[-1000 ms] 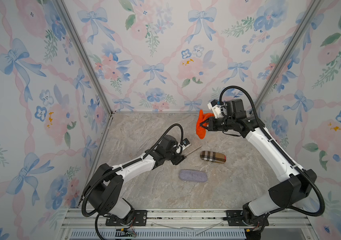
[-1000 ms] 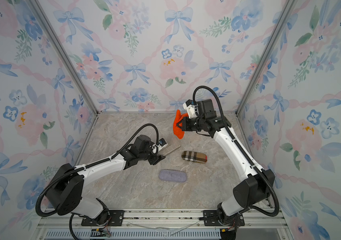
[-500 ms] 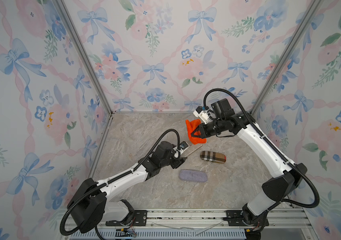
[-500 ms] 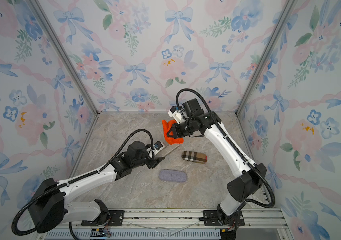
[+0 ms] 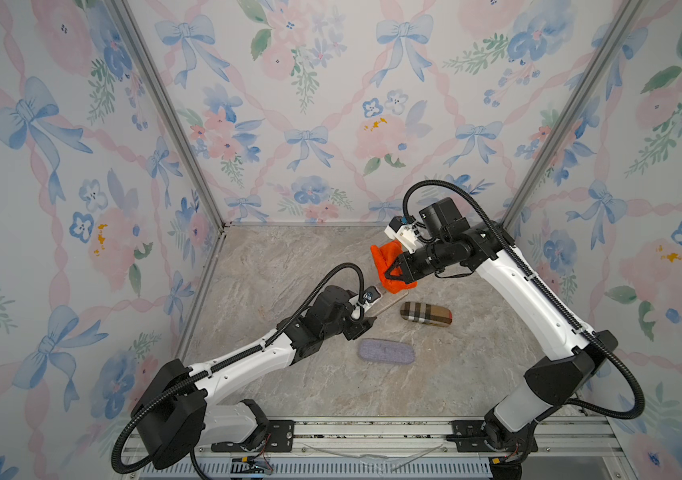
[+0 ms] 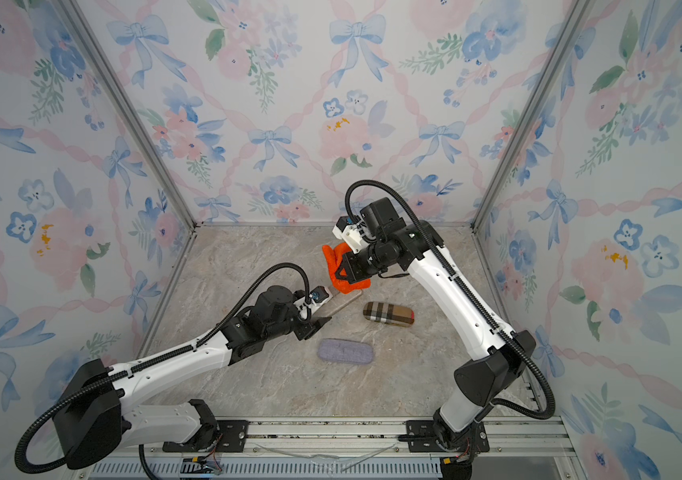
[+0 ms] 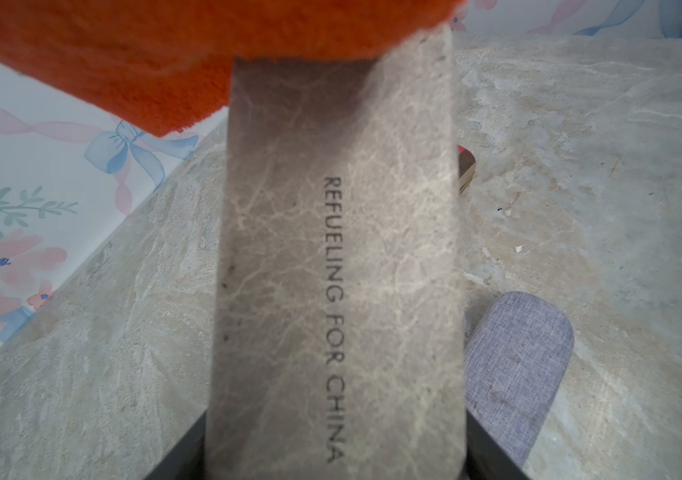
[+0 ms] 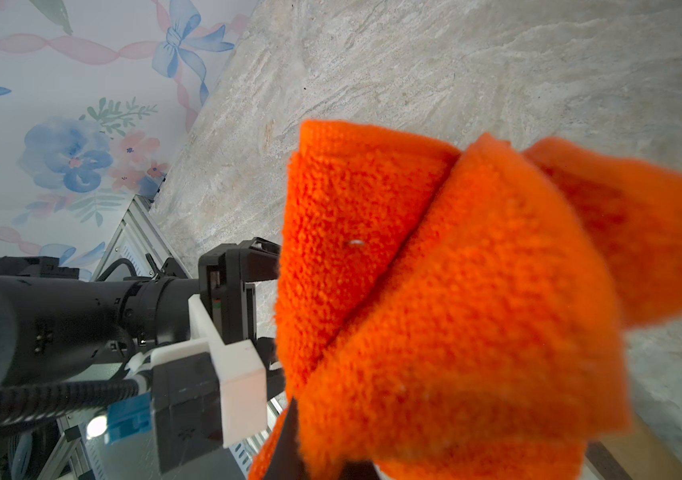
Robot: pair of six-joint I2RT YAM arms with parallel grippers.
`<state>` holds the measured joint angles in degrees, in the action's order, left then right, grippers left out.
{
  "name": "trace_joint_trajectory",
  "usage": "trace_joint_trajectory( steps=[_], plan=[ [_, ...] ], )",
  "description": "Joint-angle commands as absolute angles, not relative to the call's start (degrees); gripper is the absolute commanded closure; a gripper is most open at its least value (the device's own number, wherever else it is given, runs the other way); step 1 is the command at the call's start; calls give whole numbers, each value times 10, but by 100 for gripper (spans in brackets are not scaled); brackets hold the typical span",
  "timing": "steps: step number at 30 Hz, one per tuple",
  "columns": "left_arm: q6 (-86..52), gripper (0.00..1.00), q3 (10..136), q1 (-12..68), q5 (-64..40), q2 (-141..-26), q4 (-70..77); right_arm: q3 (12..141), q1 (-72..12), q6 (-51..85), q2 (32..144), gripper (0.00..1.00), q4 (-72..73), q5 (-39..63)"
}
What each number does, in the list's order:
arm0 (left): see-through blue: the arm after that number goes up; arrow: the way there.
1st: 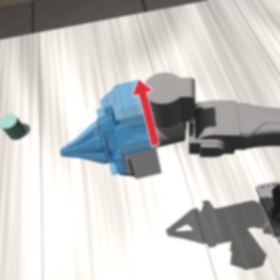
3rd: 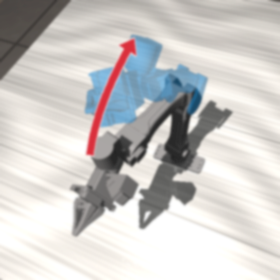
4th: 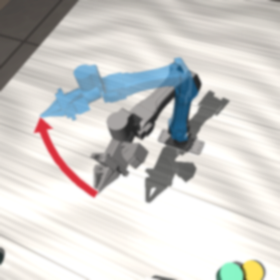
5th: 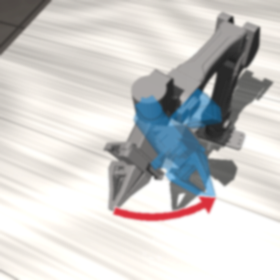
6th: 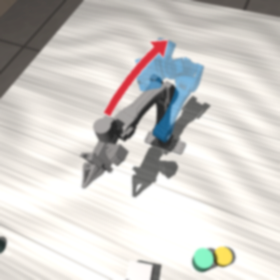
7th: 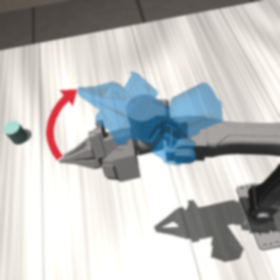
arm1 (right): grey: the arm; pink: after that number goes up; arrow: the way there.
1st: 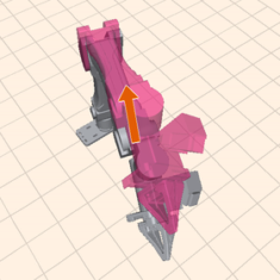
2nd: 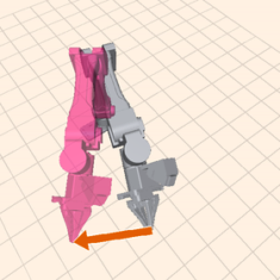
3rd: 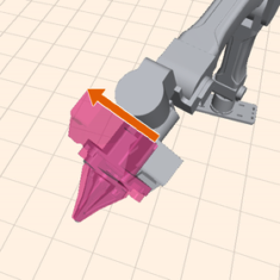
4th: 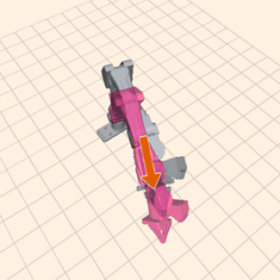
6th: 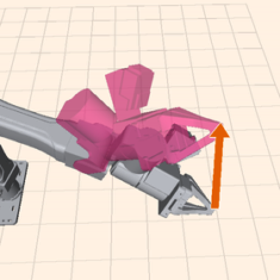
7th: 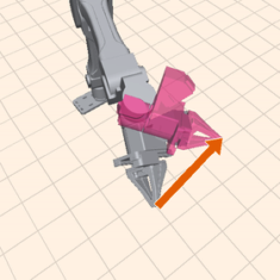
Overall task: Wipe the eyeglass case
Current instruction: Wipe the dirt from the eyeglass case.
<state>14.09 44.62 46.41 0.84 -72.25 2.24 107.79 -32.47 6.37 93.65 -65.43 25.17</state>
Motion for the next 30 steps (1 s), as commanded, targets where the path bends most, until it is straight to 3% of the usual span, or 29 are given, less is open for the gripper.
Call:
trace_joint_trajectory(
  steps=[1,10,16,23,30],
  plan=[
    [159,62,469,470,43,-699,43,1054,-330,62,901,100,-693,244],
    [193,62,465,496,13,-664,85,805,-350,185,844,100,-420,358],
    [211,62,462,511,-29,-657,86,802,-356,164,850,100,-412,380],
    [233,62,466,513,-40,-637,62,808,-261,99,822,100,-504,352],
    [231,63,467,512,-21,-642,79,716,-346,240,837,100,-298,450]
  ],
)
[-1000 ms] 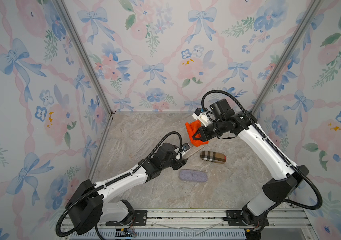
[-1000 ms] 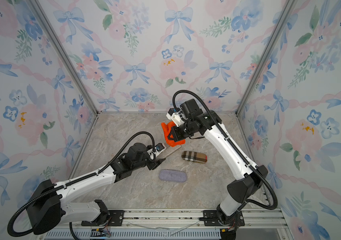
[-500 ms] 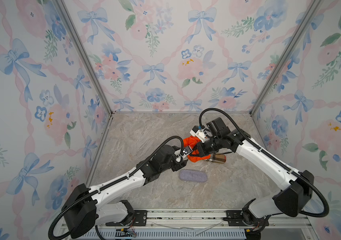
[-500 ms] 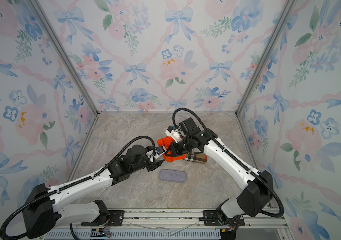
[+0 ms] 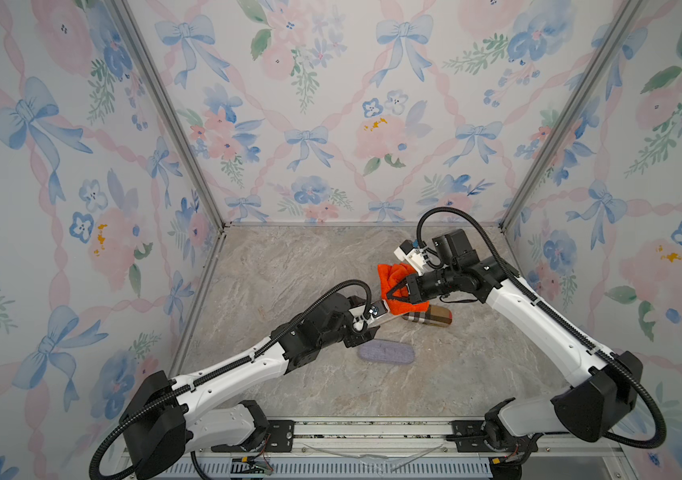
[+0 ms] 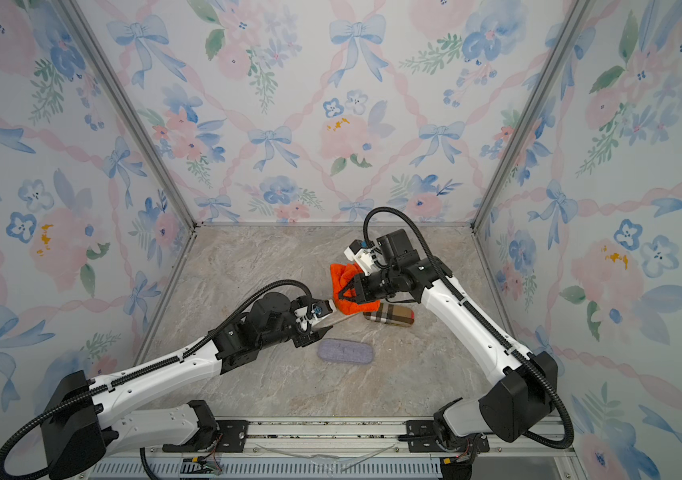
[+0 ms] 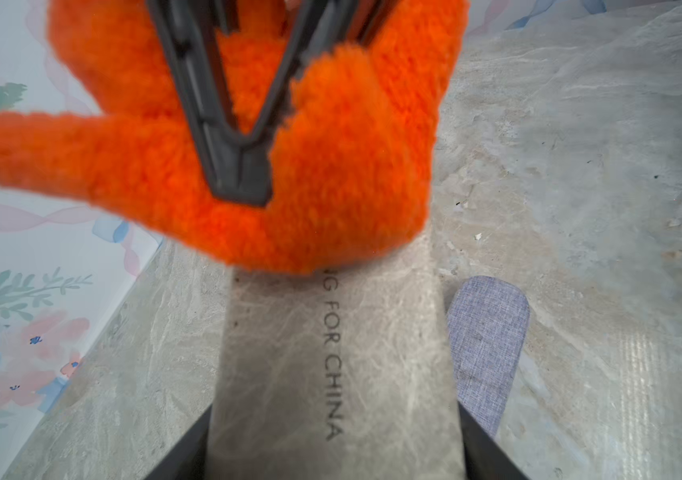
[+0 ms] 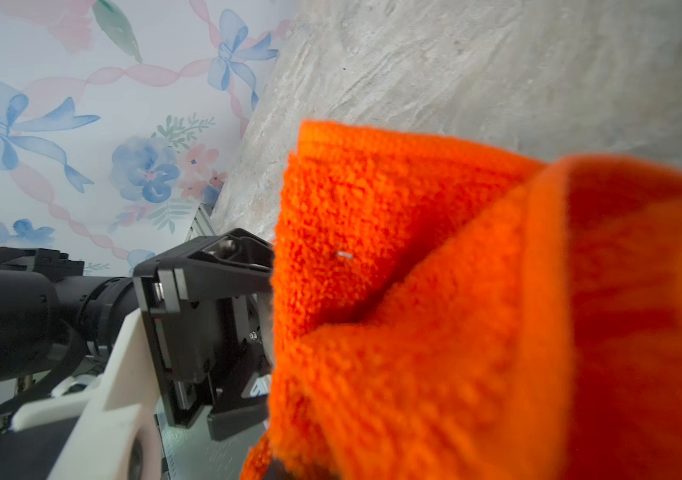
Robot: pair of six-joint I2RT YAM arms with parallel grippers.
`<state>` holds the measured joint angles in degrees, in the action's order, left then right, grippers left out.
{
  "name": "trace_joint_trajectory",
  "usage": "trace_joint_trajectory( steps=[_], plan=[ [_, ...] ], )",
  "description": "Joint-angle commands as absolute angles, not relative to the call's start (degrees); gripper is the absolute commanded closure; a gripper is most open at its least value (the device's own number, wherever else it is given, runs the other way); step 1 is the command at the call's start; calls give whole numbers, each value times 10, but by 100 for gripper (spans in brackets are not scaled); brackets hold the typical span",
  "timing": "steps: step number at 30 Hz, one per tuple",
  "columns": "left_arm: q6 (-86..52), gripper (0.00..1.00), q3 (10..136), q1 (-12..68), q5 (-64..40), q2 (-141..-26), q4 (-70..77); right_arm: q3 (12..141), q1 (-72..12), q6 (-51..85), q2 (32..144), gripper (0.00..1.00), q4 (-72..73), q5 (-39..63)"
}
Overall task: Wipe the eyeglass case
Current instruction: Wipe the dirt from the eyeglass case.
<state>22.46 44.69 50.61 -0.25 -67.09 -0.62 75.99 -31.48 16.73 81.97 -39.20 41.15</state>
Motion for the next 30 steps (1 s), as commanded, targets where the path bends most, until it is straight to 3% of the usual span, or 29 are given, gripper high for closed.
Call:
trace_joint_trajectory(
  steps=[1,10,17,23,30],
  plan=[
    [231,63,466,512,-20,-641,82,709,-350,257,841,100,-276,479],
    [231,64,448,509,-3,-621,104,723,-234,194,834,100,-371,499],
    [229,64,450,505,-3,-622,105,686,-324,270,857,100,-237,526],
    [228,64,450,496,-12,-617,103,684,-243,257,844,100,-259,548],
    [218,64,451,492,-12,-624,111,702,-330,277,873,100,-218,559]
  ],
)
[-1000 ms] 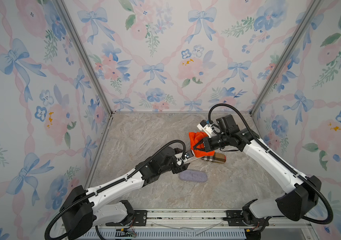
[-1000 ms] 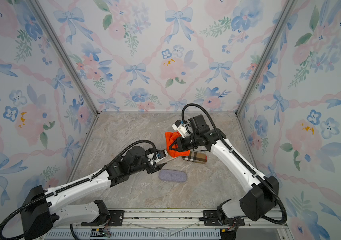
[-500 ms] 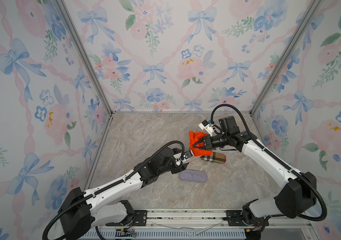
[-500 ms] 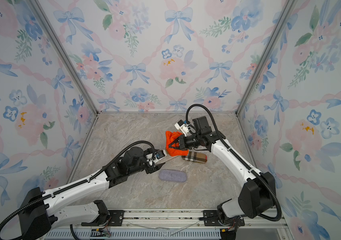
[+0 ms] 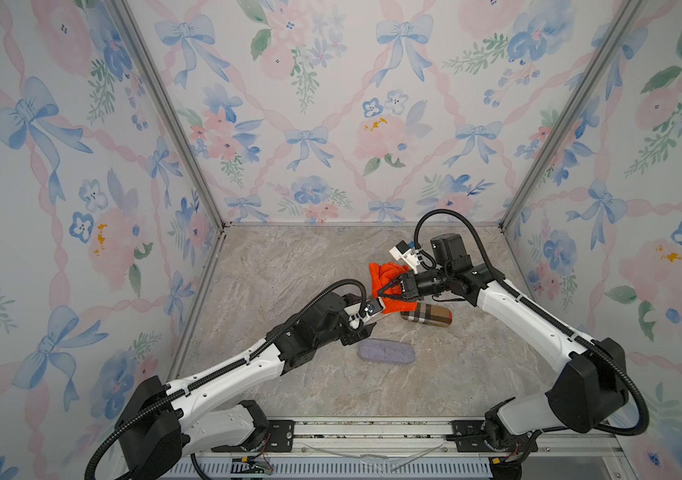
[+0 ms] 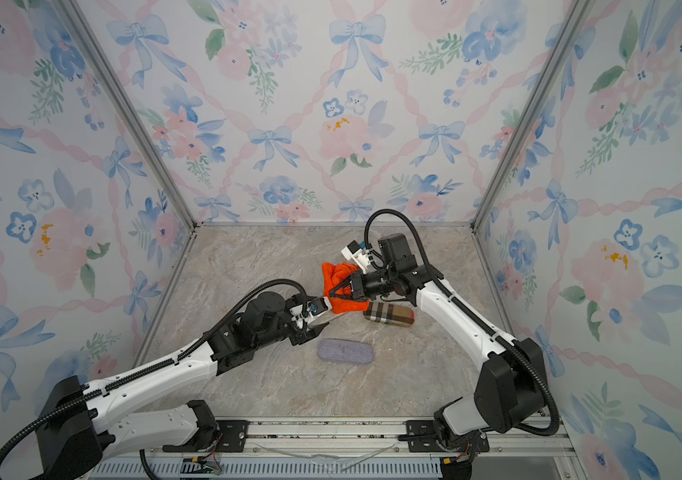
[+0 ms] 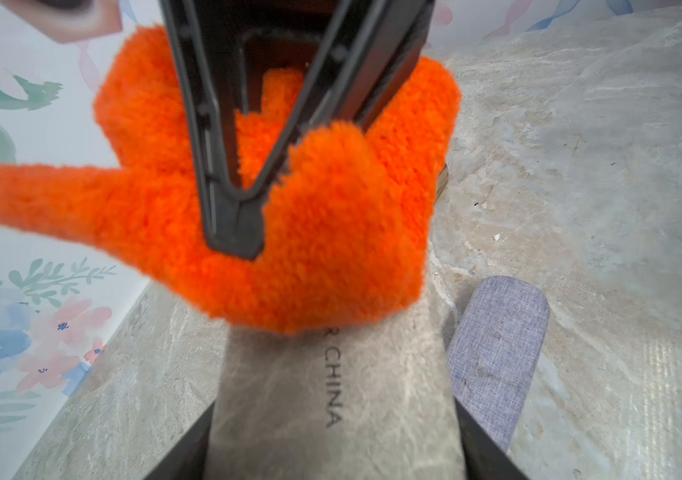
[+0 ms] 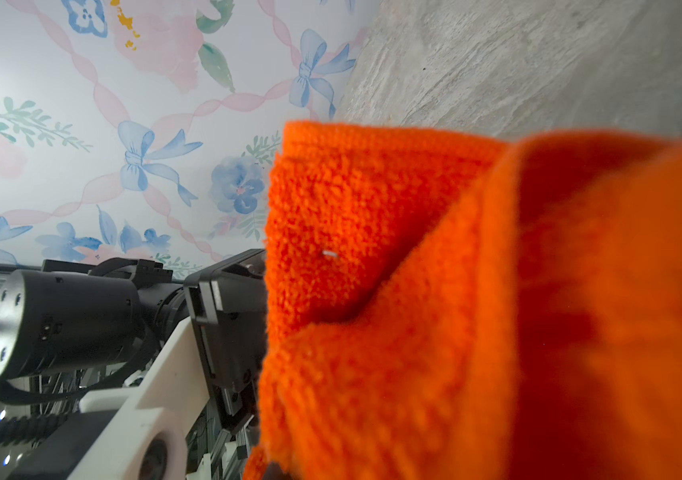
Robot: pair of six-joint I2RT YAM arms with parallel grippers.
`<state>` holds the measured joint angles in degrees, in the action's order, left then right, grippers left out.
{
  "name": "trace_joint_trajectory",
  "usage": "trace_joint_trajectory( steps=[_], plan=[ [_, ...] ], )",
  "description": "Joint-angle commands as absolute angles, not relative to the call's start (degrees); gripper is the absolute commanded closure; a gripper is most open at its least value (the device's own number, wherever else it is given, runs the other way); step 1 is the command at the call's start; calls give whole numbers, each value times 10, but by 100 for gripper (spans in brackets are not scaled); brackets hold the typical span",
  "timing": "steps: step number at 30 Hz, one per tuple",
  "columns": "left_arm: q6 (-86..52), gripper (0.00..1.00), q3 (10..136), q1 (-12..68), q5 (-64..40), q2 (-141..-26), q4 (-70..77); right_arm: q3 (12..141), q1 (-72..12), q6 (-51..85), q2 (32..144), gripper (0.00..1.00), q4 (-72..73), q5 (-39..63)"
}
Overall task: Wipe the eyeglass case
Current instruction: Wipe the dirt from the eyeglass case.
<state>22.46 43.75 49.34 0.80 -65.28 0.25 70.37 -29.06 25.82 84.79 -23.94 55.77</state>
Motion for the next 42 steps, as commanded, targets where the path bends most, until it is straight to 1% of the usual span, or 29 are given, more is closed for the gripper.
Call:
trace_joint_trajectory(
  steps=[1,4,7,10,14,19,21,25,28,32,35,37,40,42],
  plan=[
    [217,63,450,492,-12,-624,109,698,-330,275,877,100,-215,563],
    [217,63,450,490,-10,-616,97,675,-289,263,869,100,-226,560],
    [198,63,449,478,-16,-603,91,659,-217,229,840,100,-266,549],
    [154,63,456,445,-63,-601,73,650,-162,210,797,100,-284,537],
    [99,61,470,404,-122,-614,31,624,-135,225,736,100,-244,561],
    [39,62,492,374,-189,-644,-6,603,-151,243,648,100,-201,553],
    [17,62,504,362,-216,-657,-12,607,-168,235,615,100,-208,537],
    [-59,64,535,319,-256,-697,-9,629,-230,174,569,100,-270,460],
    [-85,63,574,303,-294,-739,-40,597,-277,163,550,100,-236,367],
    [-121,63,585,303,-361,-757,-30,576,-332,154,579,100,-172,305],
    [-135,63,582,303,-398,-749,-20,574,-350,149,630,100,-116,302],
    [-138,63,581,303,-428,-743,-20,572,-345,150,667,100,-82,305],
    [-141,62,577,304,-461,-725,-20,591,-322,134,710,100,-99,299],
    [-142,62,570,304,-470,-710,-19,593,-303,130,714,100,-108,285]
  ],
)
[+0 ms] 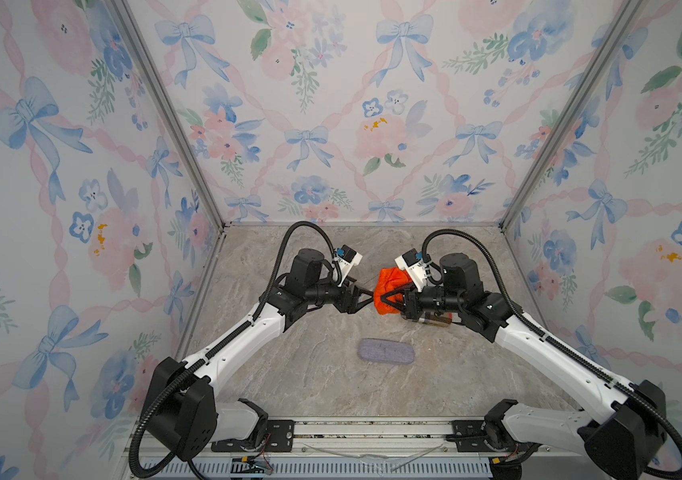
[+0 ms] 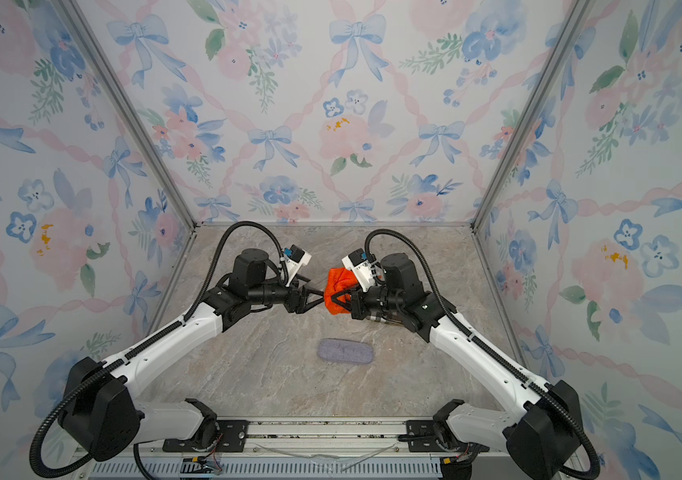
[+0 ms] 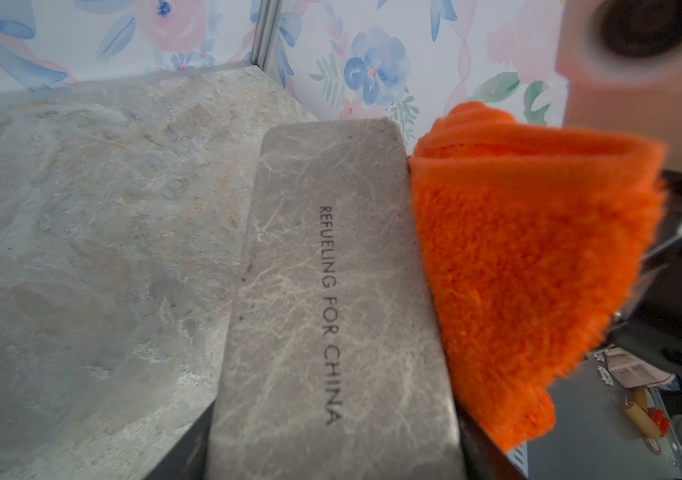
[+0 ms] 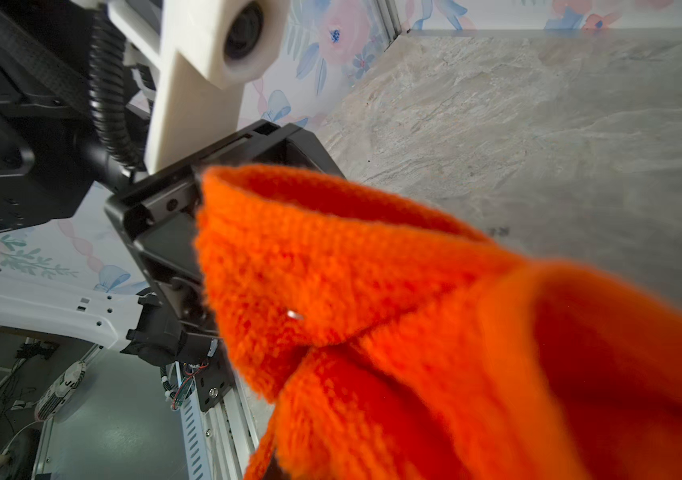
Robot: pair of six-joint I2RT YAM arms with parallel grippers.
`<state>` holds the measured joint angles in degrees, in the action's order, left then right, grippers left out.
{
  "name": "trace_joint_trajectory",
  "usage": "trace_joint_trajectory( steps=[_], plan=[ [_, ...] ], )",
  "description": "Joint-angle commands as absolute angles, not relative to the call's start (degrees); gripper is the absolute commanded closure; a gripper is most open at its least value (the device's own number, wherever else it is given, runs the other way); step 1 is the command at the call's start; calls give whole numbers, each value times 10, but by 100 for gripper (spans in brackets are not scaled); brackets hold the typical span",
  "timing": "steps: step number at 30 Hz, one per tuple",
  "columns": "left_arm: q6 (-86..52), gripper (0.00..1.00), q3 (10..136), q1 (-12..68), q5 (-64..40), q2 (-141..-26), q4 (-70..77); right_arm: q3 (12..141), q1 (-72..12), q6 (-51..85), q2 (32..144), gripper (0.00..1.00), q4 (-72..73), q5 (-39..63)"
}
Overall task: Wipe the eyeglass case
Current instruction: Wipe the dirt from the eyeglass case.
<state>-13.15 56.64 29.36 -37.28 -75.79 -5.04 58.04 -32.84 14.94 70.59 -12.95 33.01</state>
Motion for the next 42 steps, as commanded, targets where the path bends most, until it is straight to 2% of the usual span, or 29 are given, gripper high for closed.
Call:
trace_joint_trajectory(
  steps=[1,4,8,12,15,21,23,30,33,36,42],
  plan=[
    [-143,62,567,304,-473,-706,-21,591,-292,134,711,100,-106,284],
    [-143,62,558,305,-483,-705,-22,602,-292,143,708,100,-109,288],
    [-121,61,562,317,-488,-722,-29,640,-360,153,740,100,-109,310],
    [-92,63,579,318,-448,-734,-72,664,-404,153,746,100,-111,316],
    [-78,63,577,316,-440,-730,-81,674,-392,126,730,100,-153,290],
    [-65,63,568,316,-459,-715,-87,657,-292,117,710,100,-200,284],
    [-63,63,564,316,-461,-709,-86,656,-285,118,710,100,-204,287],
    [-62,63,570,316,-421,-722,-91,694,-406,154,767,100,-153,305],
    [-50,63,573,317,-407,-726,-105,718,-423,138,778,100,-173,305],
    [-42,63,570,317,-418,-719,-112,716,-386,124,770,100,-198,297],
    [-27,64,555,321,-460,-687,-114,692,-251,123,752,100,-229,311]
  ],
)
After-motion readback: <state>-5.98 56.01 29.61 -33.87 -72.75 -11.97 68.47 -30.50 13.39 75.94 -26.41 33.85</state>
